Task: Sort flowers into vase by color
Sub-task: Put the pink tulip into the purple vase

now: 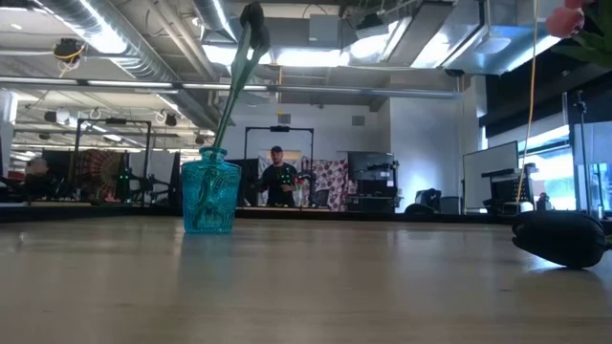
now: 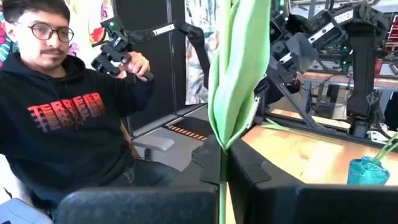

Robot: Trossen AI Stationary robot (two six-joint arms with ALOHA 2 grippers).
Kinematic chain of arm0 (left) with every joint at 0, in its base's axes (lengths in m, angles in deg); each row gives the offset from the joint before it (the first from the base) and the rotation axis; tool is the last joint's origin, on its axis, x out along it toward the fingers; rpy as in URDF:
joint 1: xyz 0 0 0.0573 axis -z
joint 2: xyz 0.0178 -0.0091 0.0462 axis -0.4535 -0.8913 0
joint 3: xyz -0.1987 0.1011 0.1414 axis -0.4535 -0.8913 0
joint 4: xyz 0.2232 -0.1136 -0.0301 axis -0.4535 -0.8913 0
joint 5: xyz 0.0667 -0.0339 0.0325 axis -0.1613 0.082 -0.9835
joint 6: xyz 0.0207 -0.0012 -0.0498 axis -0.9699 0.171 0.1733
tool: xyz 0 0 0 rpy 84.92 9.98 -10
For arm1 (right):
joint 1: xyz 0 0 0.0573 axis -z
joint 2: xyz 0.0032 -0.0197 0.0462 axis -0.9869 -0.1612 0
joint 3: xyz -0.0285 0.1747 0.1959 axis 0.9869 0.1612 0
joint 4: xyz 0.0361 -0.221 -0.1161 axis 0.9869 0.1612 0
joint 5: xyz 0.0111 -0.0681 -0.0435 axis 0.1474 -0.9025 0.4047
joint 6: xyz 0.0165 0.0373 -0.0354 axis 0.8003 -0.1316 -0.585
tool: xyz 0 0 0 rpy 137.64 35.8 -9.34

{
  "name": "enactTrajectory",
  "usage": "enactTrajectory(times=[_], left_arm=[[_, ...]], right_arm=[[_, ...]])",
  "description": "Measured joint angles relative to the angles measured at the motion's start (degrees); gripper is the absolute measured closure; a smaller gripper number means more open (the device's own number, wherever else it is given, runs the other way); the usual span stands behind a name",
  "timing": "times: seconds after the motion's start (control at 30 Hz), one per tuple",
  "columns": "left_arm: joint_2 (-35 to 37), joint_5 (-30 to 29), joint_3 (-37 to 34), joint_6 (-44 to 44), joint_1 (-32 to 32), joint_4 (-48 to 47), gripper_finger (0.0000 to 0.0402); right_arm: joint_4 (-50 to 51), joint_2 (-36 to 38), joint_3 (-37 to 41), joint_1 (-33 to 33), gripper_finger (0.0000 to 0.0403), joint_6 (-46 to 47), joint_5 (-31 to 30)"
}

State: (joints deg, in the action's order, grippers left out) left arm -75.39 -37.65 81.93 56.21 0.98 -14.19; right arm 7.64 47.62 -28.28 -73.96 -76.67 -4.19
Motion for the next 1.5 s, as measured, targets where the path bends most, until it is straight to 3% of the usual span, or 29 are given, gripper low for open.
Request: enactTrajectory(times=[0.47,0.87,1.27,1.5], left_arm=[[0.0,4.5,0.0,3.1,-1.0,0.1,0.0328],[0.0,4.5,0.0,3.3,-0.9,0.1,0.0328],[0.0,4.6,0.0,3.2,-1.0,0.1,0.0328],[0.0,5.9,0.0,3.1,-1.0,0.1,0.0327]], right_arm=[[-0.2,0.0,2.7,0.0,0.0397,-1.6,-4.5],[-1.4,0.0,4.5,0.0,0.0382,-0.9,-2.0],[12.8,0.0,0.2,0.0,0.038,-1.2,-1.4],[15.6,0.0,0.2,0.0,0.0379,-1.2,0.0]])
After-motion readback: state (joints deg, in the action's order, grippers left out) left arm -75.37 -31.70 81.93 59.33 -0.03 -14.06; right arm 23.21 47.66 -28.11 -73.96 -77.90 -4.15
